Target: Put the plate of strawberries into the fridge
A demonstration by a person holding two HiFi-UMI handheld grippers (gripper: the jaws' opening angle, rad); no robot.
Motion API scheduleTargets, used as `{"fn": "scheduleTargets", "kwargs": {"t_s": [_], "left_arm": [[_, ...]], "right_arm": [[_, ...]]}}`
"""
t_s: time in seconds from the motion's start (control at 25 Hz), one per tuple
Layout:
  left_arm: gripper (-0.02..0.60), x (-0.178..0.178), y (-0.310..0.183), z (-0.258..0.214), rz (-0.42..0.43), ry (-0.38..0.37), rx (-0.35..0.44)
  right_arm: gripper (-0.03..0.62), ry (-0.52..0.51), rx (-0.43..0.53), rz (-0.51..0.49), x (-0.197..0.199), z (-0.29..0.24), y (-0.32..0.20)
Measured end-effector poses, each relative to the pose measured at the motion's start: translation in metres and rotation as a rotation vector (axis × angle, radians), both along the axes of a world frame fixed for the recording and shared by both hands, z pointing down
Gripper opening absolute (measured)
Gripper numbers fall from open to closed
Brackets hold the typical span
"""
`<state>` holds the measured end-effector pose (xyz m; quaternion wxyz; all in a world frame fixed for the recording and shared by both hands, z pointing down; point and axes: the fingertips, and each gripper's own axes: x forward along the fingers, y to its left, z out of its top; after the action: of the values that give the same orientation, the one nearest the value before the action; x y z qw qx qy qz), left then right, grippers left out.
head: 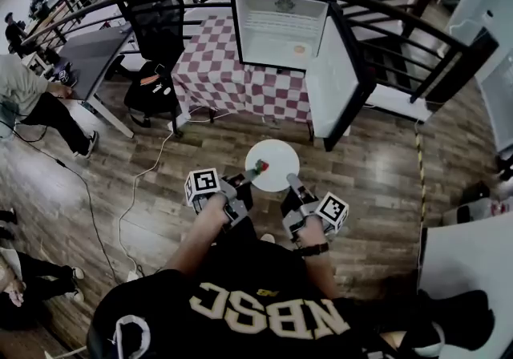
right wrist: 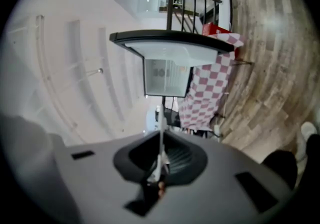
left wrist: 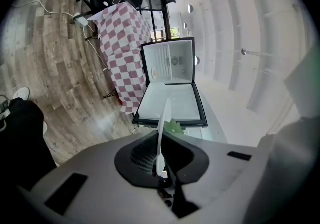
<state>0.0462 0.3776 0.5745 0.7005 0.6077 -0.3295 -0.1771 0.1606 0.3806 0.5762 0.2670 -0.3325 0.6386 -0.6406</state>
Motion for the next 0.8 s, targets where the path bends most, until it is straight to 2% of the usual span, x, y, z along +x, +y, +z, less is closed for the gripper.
{"fn": "scheduleTargets", "kwargs": {"t_s": [0.28,0.44,0.56,0.8], "left_arm": [[0.026,0.015,-0.013,0.004,-0.034,0.035,-0.020],[0.026,0.017,-0.031,0.006,-0.035,0.050,-0.016],[0.026,0.012,-0.051,0.016,-0.037,0.046,-0.019],[0.025,0.004,-0.115,0.027,-0.027,0.100,-0.037]], "right_arm": [[0.038,-0.026,0.007,0.000,0.015,0.002,-0.020],[0.038,-0.048,0.010,0.038,0.016,0.006,-0.038],[0.038,-0.034,0.000,0.065,0.012,0.012,-0.056],[0.038,-0.024,0.005,0.081,0.003,0.019,-0.119]]}}
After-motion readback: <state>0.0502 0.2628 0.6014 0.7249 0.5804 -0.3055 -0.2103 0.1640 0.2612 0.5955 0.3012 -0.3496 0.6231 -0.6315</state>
